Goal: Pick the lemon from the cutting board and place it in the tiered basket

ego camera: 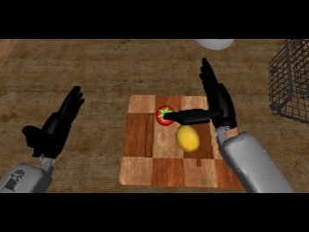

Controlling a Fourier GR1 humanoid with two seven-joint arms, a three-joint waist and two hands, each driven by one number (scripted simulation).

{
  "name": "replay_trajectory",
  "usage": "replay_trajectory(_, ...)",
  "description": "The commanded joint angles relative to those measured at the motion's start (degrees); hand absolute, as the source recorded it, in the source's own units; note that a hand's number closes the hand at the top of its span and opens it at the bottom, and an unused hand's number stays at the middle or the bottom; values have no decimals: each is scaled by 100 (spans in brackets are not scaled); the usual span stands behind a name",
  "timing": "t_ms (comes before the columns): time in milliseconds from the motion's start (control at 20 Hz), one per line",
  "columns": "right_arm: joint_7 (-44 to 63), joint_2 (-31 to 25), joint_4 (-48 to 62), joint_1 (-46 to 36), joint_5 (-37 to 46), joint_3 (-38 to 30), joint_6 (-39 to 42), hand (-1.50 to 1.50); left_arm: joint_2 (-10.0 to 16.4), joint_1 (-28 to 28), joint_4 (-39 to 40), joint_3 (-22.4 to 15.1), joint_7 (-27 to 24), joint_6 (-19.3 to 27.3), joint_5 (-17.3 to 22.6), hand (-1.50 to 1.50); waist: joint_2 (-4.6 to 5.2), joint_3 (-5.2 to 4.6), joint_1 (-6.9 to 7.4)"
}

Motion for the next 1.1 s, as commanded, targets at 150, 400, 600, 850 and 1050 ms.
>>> replay_trajectory(150,-516,813,600,-485,923,986,-2185,-150,-346,7,51,-399,-52,-332,-176,0,-42,10,15)
replay_trajectory(400,1959,114,315,-1268,2234,1563,-1854,-150,-365,112,169,-268,-78,-341,-146,0,-124,-10,-145)
replay_trajectory(600,3135,-726,675,-1561,2609,2121,-495,-150,-295,203,170,-234,-96,-343,-123,0,-231,-55,-274)
replay_trajectory(850,4640,-921,586,-2216,2694,2871,1374,-150,-415,190,191,-246,-40,-317,-79,0,-251,-59,-257)
replay_trajectory(1050,6144,-478,-6,-2859,2255,2979,2643,-150,-371,91,266,-185,-69,-378,-105,0,-202,-27,-235)
